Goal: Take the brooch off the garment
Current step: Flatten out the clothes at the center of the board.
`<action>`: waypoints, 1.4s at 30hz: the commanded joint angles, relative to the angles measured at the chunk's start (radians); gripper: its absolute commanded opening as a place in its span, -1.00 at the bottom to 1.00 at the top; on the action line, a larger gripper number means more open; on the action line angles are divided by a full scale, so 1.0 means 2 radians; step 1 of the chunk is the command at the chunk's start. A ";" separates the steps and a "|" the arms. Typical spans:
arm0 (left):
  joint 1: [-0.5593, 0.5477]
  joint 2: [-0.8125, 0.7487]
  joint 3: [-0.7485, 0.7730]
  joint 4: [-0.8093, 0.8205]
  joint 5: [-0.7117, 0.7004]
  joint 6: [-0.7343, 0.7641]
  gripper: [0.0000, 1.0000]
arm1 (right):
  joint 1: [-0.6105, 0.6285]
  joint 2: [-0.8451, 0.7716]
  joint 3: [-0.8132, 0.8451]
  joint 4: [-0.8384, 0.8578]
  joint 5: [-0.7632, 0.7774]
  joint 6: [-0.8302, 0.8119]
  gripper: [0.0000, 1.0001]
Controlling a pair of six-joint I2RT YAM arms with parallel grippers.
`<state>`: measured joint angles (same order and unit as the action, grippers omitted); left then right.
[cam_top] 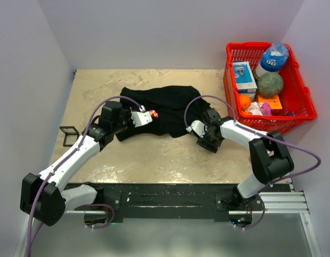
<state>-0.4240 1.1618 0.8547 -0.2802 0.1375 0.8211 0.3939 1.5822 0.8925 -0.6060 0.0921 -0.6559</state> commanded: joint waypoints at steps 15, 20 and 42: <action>0.149 0.104 0.232 0.089 -0.044 -0.025 -1.00 | -0.012 0.026 0.385 0.063 0.099 -0.053 -1.00; 0.185 0.223 0.421 0.104 -0.019 -0.021 -1.00 | -0.034 0.190 0.614 0.107 0.147 -0.065 -1.00; 0.212 0.347 0.738 0.401 -0.019 -0.016 -1.00 | -0.089 0.226 0.850 0.410 0.216 -0.052 -1.00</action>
<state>-0.0143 2.0319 2.3341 0.2592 0.1455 0.7620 0.2352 2.1727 2.5557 0.0261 0.5056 -0.7536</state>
